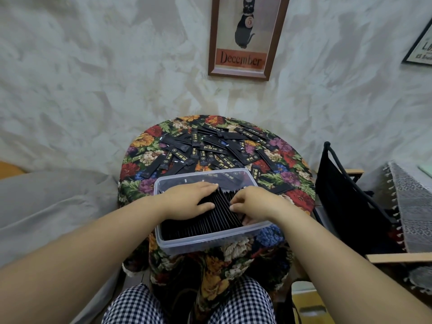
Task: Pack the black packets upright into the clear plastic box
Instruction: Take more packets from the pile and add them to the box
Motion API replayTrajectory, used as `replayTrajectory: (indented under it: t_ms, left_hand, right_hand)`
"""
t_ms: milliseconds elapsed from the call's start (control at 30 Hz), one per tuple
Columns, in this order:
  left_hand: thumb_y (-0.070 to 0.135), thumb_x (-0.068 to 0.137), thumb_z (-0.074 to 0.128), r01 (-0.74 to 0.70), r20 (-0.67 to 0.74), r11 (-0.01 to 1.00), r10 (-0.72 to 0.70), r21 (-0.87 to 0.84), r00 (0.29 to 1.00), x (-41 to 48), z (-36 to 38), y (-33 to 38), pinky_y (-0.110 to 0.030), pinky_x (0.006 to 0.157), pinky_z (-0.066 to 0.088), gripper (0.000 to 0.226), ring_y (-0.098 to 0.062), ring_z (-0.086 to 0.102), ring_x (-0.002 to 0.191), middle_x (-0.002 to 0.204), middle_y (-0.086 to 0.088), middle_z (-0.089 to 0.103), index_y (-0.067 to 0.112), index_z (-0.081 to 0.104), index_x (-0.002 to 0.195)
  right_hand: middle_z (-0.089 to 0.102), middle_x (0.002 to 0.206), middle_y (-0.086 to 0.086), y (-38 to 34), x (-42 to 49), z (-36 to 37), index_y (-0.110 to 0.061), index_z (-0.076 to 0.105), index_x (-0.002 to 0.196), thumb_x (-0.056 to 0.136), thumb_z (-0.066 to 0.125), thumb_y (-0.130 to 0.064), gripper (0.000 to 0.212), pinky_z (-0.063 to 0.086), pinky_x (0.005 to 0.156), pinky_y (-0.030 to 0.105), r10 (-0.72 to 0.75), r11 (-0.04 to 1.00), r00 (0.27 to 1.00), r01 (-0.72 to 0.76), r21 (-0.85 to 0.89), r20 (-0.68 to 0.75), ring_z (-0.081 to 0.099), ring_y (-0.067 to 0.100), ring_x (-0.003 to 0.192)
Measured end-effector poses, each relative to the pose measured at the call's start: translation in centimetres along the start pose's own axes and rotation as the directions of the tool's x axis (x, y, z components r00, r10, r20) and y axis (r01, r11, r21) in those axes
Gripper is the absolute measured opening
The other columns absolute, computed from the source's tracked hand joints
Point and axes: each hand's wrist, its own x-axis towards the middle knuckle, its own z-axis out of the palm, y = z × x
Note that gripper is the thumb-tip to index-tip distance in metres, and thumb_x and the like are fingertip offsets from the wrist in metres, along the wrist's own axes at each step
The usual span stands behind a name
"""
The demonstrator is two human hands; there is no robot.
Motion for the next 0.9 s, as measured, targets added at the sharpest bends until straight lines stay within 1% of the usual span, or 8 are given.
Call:
replayTrajectory:
  t_ms: [167, 267, 333, 400, 533, 633, 767, 900]
  left_hand:
    - [0.043, 0.100, 0.031, -0.054, 0.004, 0.997, 0.054, 0.053, 0.999, -0.2, 0.2, 0.0, -0.027, 0.116, 0.004, 0.064, -0.010, 0.003, 0.146, 0.159, 0.007, -0.007, 0.020, 0.001, 0.151]
    - [0.044, 0.101, 0.024, -0.122, 0.004, 0.982, 0.122, 0.144, 0.992, -0.1, 0.3, 0.5, -0.026, 0.114, -0.009, 0.062, -0.011, -0.011, 0.145, 0.157, 0.004, -0.015, 0.019, -0.003, 0.151]
    - [0.045, 0.101, 0.020, -0.151, 0.039, 0.970, 0.146, 0.189, 0.988, 0.1, 0.4, 0.9, -0.029, 0.114, -0.012, 0.061, -0.012, -0.016, 0.144, 0.157, 0.002, -0.017, 0.019, -0.004, 0.151]
    - [0.046, 0.101, 0.018, -0.161, 0.081, 0.966, 0.148, 0.200, 0.986, 0.5, 0.6, 1.1, -0.032, 0.117, -0.011, 0.061, -0.013, -0.017, 0.144, 0.157, 0.002, -0.017, 0.020, -0.005, 0.151]
    - [0.048, 0.100, 0.022, -0.169, 0.066, 0.970, 0.159, 0.175, 0.985, 0.7, 0.9, 1.1, -0.033, 0.118, -0.007, 0.061, -0.014, -0.014, 0.145, 0.159, 0.004, -0.010, 0.023, 0.001, 0.151]
    - [0.046, 0.100, 0.027, -0.192, 0.008, 0.971, 0.192, 0.141, 0.981, 0.7, 0.8, 1.2, -0.031, 0.118, -0.006, 0.058, -0.014, -0.010, 0.145, 0.159, 0.004, 0.001, 0.023, 0.012, 0.151]
    - [0.040, 0.099, 0.036, -0.240, -0.056, 0.970, 0.242, 0.036, 0.969, 1.1, 0.7, 1.3, -0.027, 0.115, 0.000, 0.049, -0.013, -0.001, 0.146, 0.156, 0.004, 0.020, 0.022, 0.032, 0.144]
    - [0.038, 0.099, 0.039, -0.260, -0.087, 0.965, 0.262, 0.034, 0.961, 1.3, 0.8, 1.4, -0.026, 0.112, 0.011, 0.045, -0.016, 0.014, 0.143, 0.146, 0.001, 0.034, 0.022, 0.038, 0.140]
  right_hand:
    - [0.066, 0.081, 0.006, -0.5, 0.0, 0.0, -0.009, 0.058, 0.124, 0.099, 0.049, -0.024, 0.031, 0.052, 0.068, 0.024, -0.005, 0.996, 1.000, 0.006, -0.094, 0.013, 0.066, 0.020, 0.072]
    - [0.072, 0.097, 0.010, -0.4, -0.2, -0.3, -0.006, 0.062, 0.115, 0.095, 0.055, -0.029, 0.031, 0.052, 0.077, 0.031, -0.029, 0.984, 1.000, 0.028, -0.176, -0.003, 0.069, 0.023, 0.083]
    - [0.072, 0.094, 0.007, -0.2, -0.4, -0.5, -0.006, 0.065, 0.111, 0.091, 0.063, -0.031, 0.032, 0.051, 0.073, 0.027, -0.039, 0.982, 0.999, 0.044, -0.186, 0.029, 0.069, 0.018, 0.080]
    - [0.071, 0.086, 0.002, 0.3, -0.4, -0.5, -0.006, 0.066, 0.110, 0.086, 0.068, -0.030, 0.033, 0.049, 0.067, 0.024, -0.052, 0.981, 0.997, 0.060, -0.183, 0.049, 0.065, 0.012, 0.073]
    - [0.072, 0.092, 0.004, 1.0, -0.2, -0.5, -0.009, 0.062, 0.115, 0.084, 0.072, -0.023, 0.035, 0.055, 0.082, 0.031, -0.045, 0.997, 0.997, 0.048, -0.054, 0.058, 0.068, 0.012, 0.077]
    - [0.072, 0.087, 0.001, 1.3, 0.0, -0.5, -0.010, 0.060, 0.119, 0.083, 0.073, -0.019, 0.039, 0.056, 0.082, 0.030, -0.044, 0.998, 0.995, 0.041, 0.047, 0.084, 0.070, 0.010, 0.076]
    - [0.073, 0.092, 0.004, 1.4, 0.2, -0.3, -0.013, 0.062, 0.116, 0.083, 0.073, -0.022, 0.036, 0.056, 0.079, 0.028, -0.049, 0.999, 0.997, 0.048, 0.018, 0.059, 0.071, 0.011, 0.077]
    - [0.072, 0.090, 0.003, 1.0, -0.5, -0.2, -0.016, 0.066, 0.103, 0.082, 0.073, -0.026, 0.024, 0.054, 0.074, 0.028, -0.060, 0.997, 0.998, 0.060, -0.043, -0.005, 0.069, 0.016, 0.083]
